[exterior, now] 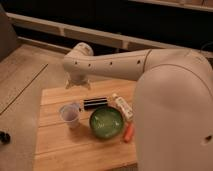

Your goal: Place the white sponge in the ceramic cup

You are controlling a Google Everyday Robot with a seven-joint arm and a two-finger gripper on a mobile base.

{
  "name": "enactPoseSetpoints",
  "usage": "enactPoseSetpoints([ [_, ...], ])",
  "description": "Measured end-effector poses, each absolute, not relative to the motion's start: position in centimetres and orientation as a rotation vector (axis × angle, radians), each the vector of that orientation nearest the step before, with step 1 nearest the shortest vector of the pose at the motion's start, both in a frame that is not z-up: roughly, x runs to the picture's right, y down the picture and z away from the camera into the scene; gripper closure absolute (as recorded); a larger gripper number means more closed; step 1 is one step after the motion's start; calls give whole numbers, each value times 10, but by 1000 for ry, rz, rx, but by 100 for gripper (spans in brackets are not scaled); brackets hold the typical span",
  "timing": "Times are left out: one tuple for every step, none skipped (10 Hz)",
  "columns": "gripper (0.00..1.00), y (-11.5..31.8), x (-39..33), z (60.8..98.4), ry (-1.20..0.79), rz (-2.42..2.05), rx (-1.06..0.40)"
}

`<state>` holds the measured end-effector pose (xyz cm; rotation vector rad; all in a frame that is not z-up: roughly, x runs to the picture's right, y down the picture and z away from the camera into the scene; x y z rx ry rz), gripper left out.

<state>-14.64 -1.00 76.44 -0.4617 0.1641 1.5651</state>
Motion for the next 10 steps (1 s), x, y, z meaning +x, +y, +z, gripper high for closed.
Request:
enactPoseSetpoints([
  [35, 0, -144, 767, 185, 1562, -476],
  [35, 11, -144, 772, 204, 1566, -494],
  [35, 19, -145, 778, 217, 1572, -507],
  [35, 32, -149, 789, 238, 1577, -529],
  [35, 40, -153, 799, 251, 1576, -543],
  [35, 45, -159, 808, 258, 1573, -556],
  [35, 50, -167, 819, 261, 1563, -569],
  [35, 54, -175, 827, 261, 1553, -581],
  [35, 59, -183, 837, 265, 1544, -596],
  [35, 65, -188, 845, 274, 1538, -610],
])
